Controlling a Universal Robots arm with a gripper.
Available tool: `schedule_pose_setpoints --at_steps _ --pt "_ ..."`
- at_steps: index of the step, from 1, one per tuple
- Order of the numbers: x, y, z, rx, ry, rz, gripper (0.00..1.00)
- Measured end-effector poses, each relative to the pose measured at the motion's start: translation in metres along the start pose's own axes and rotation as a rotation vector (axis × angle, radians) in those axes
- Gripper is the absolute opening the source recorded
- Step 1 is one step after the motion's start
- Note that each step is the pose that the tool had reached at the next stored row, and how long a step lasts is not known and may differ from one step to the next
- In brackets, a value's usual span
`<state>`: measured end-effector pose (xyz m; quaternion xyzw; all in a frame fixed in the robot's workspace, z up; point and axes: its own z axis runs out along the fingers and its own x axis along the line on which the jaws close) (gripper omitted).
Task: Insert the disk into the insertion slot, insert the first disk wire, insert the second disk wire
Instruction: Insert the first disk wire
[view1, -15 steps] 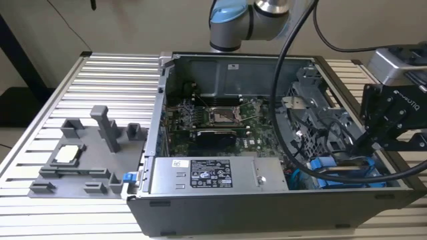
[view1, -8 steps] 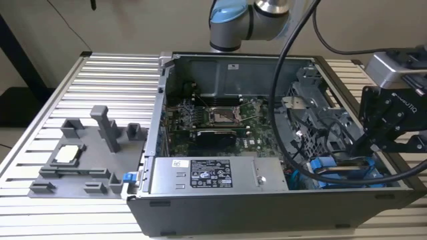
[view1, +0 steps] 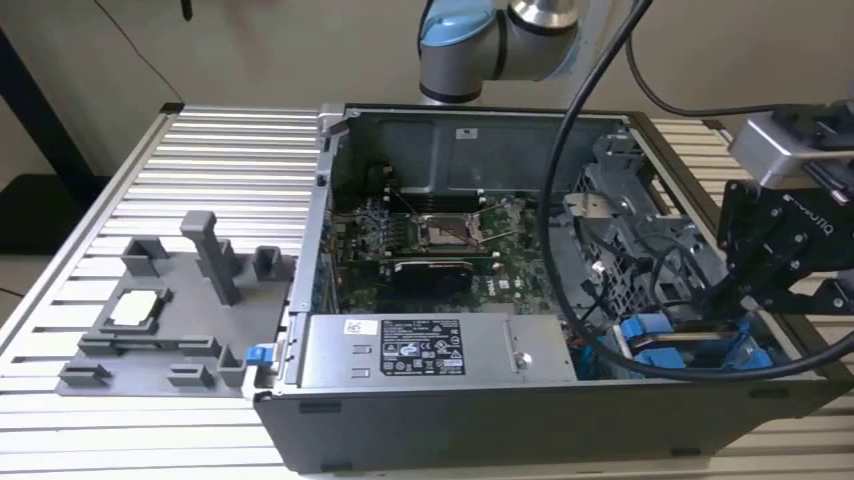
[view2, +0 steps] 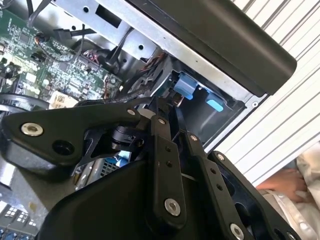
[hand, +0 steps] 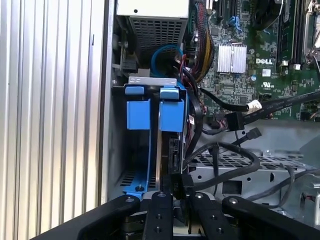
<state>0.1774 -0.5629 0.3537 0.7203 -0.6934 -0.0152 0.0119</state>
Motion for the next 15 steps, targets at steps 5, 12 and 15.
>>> schedule_pose_setpoints --at_steps 5,12,15 --pt "0.0 -0.0001 0.0008 0.0038 -0.0102 0.0 0.19" --pt "0.0001 -0.0001 0.0021 0.0101 -0.0136 0.001 0.19" --pt "0.0001 -0.0001 0.0026 0.0102 -0.0137 0.002 0.19"
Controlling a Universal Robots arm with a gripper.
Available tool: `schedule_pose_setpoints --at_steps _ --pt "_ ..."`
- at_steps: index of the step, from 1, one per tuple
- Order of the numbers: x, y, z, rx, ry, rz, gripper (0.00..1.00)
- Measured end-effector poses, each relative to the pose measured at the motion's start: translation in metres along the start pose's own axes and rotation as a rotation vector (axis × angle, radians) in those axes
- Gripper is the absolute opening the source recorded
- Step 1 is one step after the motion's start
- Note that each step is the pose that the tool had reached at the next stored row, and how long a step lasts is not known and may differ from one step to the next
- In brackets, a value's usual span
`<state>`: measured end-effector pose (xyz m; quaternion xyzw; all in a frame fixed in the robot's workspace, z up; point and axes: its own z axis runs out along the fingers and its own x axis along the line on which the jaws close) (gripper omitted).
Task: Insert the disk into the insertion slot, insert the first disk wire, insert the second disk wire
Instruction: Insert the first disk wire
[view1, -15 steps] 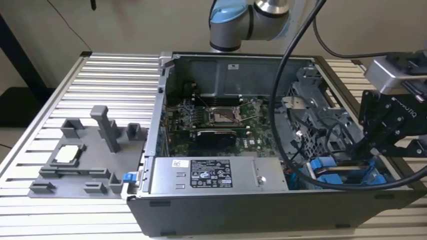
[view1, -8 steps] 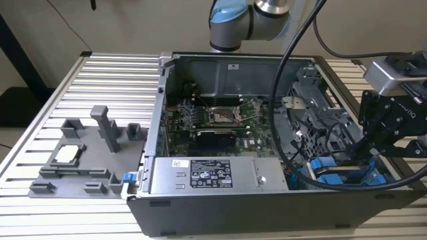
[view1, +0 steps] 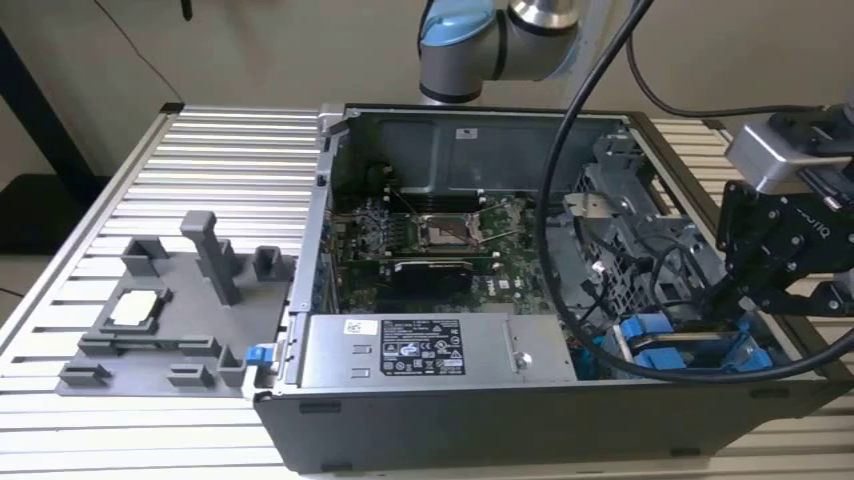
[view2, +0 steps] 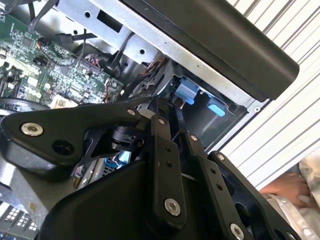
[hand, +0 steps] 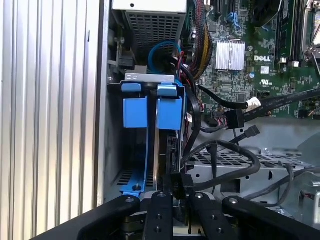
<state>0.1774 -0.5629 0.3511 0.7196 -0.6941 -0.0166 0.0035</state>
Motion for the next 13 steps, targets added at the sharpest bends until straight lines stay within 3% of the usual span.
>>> schedule_pose_setpoints --at_steps 13 --pt "0.0001 0.0 0.0032 0.0001 -0.0004 0.002 0.19"
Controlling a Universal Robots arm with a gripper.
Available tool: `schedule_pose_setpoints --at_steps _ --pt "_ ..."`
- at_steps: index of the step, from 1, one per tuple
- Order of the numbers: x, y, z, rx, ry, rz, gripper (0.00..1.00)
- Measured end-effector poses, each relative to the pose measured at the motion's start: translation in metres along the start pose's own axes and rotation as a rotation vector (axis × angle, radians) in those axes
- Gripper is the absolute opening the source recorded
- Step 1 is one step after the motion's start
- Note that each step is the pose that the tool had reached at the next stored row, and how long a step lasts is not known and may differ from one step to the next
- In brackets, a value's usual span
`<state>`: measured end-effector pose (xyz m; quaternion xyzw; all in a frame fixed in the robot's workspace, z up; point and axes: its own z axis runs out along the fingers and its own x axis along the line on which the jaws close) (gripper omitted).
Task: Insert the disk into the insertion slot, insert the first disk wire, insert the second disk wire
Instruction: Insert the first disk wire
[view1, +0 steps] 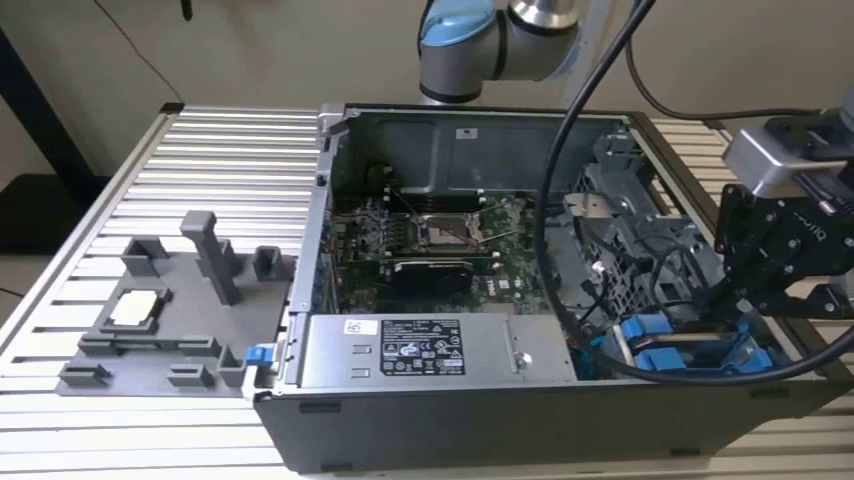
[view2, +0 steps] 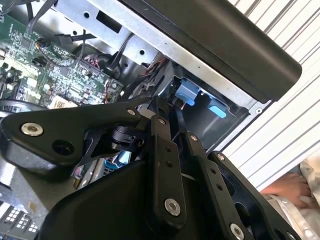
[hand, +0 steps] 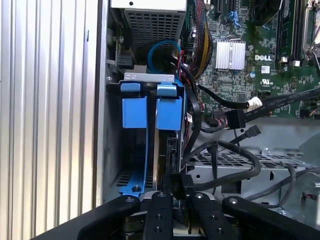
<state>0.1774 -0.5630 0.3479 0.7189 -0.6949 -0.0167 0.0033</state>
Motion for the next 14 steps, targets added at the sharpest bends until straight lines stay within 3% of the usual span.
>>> schedule_pose_setpoints --at_steps 14 --pt "0.0001 0.0003 0.003 0.0006 -0.0006 0.025 0.19"
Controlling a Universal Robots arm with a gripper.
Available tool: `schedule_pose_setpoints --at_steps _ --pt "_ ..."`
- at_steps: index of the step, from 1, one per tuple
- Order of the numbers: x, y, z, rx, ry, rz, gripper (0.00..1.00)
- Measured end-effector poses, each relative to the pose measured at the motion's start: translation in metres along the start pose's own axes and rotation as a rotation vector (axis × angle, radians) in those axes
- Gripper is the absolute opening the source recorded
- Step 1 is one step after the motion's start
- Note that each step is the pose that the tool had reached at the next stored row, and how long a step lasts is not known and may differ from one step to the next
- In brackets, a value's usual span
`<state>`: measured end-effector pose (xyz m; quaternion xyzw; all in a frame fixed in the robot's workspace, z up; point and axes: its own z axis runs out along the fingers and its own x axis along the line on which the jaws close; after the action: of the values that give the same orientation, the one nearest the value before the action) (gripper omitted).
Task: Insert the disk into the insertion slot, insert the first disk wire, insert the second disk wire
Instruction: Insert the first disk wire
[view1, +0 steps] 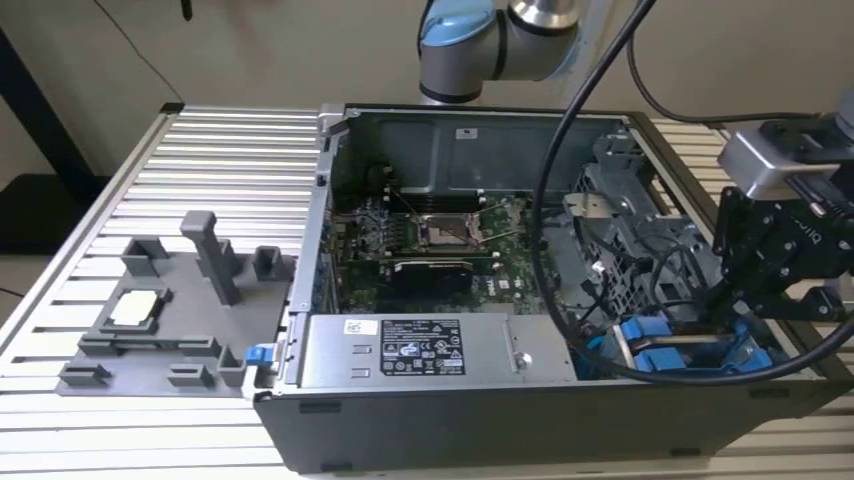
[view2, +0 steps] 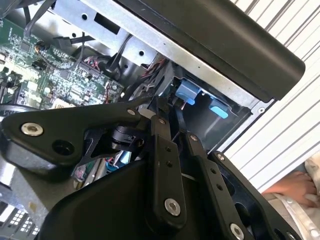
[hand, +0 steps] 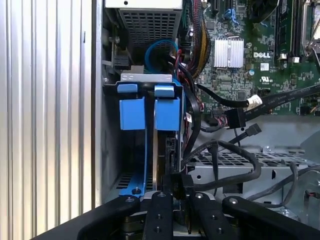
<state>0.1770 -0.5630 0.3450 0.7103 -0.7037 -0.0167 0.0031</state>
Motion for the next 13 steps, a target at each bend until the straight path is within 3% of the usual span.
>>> schedule_pose_setpoints --at_steps 13 --pt "0.0018 0.0 0.0022 0.0011 0.0001 0.001 0.19"
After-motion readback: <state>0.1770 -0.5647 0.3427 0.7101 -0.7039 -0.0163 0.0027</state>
